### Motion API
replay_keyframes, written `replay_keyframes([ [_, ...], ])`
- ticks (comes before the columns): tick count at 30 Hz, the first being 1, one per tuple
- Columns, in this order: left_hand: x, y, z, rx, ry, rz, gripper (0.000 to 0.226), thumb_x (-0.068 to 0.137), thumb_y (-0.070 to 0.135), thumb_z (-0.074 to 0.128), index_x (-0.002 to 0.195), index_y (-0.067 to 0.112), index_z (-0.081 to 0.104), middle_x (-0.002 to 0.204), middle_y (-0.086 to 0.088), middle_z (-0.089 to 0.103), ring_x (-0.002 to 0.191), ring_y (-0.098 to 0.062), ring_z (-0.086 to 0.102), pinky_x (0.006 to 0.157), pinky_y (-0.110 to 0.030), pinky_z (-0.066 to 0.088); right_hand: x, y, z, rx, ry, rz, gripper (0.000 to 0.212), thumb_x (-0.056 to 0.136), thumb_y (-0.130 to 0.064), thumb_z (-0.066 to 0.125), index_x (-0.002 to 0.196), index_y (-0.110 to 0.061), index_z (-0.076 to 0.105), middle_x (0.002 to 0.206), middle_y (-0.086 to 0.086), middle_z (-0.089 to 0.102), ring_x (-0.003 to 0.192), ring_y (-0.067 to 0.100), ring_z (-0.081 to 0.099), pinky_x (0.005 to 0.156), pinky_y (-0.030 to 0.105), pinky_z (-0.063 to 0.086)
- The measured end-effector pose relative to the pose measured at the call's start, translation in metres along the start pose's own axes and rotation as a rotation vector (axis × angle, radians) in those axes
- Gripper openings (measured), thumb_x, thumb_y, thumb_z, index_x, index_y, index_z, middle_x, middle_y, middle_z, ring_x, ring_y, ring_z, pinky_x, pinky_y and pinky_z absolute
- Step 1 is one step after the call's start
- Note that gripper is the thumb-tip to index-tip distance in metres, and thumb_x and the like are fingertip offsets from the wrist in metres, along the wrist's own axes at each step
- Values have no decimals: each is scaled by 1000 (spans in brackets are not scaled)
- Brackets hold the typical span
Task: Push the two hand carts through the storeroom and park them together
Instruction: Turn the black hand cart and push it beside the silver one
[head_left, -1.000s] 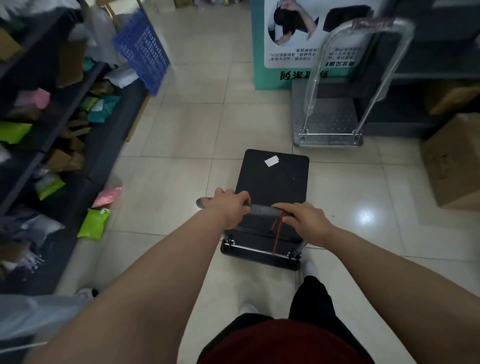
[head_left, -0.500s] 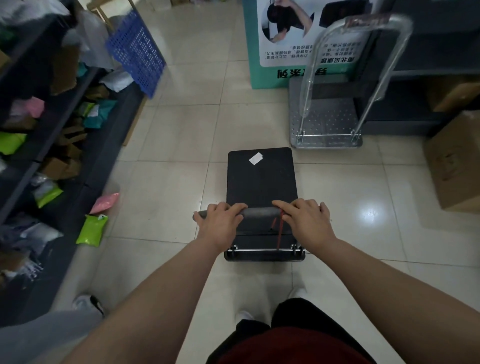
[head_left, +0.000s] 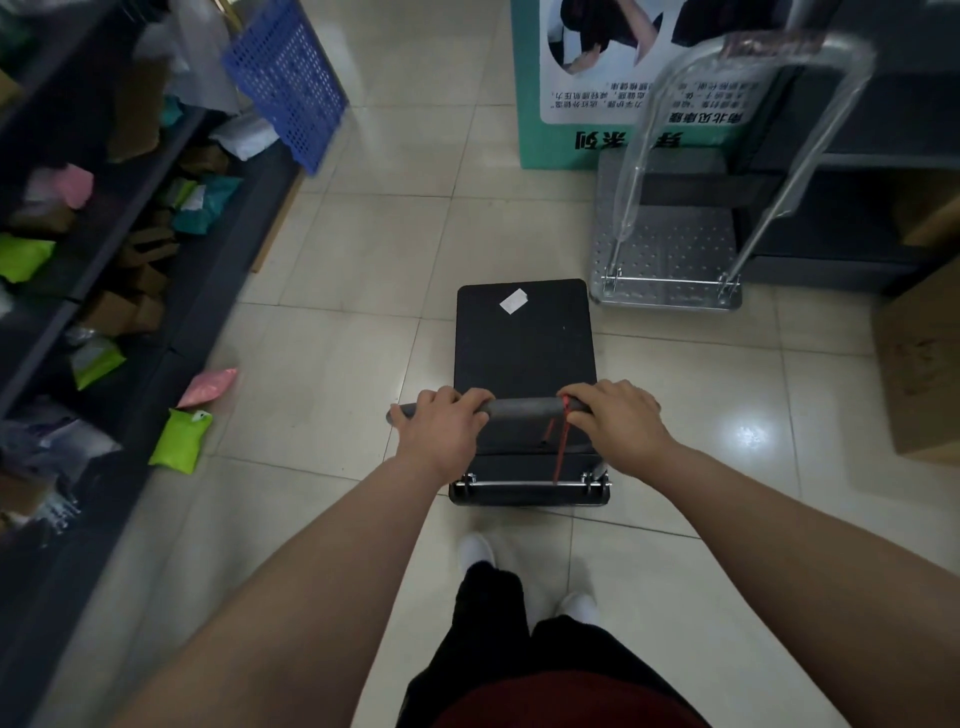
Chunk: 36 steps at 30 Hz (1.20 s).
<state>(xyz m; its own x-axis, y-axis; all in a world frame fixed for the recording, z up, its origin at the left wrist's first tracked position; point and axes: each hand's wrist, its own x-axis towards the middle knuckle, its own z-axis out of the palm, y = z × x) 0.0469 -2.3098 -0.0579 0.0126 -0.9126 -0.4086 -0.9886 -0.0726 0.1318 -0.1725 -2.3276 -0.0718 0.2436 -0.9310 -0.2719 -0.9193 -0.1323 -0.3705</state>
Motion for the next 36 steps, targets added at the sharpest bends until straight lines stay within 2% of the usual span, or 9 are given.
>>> replay_keyframes([
  [9, 59, -17, -34, 76, -25, 39, 30, 101, 29, 32, 129, 37, 42, 121, -2, 53, 114, -25, 43, 97, -53, 33, 56, -14, -10, 34, 10, 33, 30, 97, -36, 43, 125, -37, 53, 113, 1, 60, 107, 27, 49, 91, 38, 34],
  [14, 109, -24, -51, 43, -18, 53, 33, 101, 27, 31, 129, 43, 40, 121, -1, 50, 114, -24, 40, 94, -57, 34, 100, -16, -23, 70, 33, 75, 31, 96, -37, 45, 125, -38, 54, 112, -2, 60, 108, 25, 48, 95, 38, 32],
  [20, 170, -44, -77, 29, -6, 114, 29, 103, 31, 29, 127, 44, 41, 120, 0, 50, 111, -23, 40, 92, -55, 33, 158, -28, -34, 59, 76, 117, 31, 93, -39, 48, 123, -40, 55, 111, -3, 64, 108, 26, 54, 93, 41, 40],
  [26, 213, -60, -101, 63, -28, 134, 31, 102, 25, 34, 126, 43, 41, 119, 0, 50, 110, -23, 39, 91, -56, 34, 199, -42, -42, 52, 73, 143, 32, 94, -40, 46, 125, -40, 53, 107, -2, 63, 107, 27, 53, 90, 42, 41],
  [31, 249, -53, -118, 52, -65, 131, 33, 102, 26, 31, 128, 44, 41, 121, 0, 51, 112, -23, 39, 92, -57, 33, 233, -32, -55, 48, 65, 139, 34, 95, -42, 44, 127, -41, 51, 112, -2, 61, 112, 25, 50, 93, 44, 40],
  [36, 298, -28, -143, 23, -121, 119, 32, 103, 29, 29, 127, 45, 42, 121, 0, 51, 115, -24, 39, 91, -56, 32, 277, -4, -78, 30, 86, 113, 33, 95, -42, 44, 127, -39, 52, 109, -1, 60, 109, 27, 51, 91, 43, 41],
])
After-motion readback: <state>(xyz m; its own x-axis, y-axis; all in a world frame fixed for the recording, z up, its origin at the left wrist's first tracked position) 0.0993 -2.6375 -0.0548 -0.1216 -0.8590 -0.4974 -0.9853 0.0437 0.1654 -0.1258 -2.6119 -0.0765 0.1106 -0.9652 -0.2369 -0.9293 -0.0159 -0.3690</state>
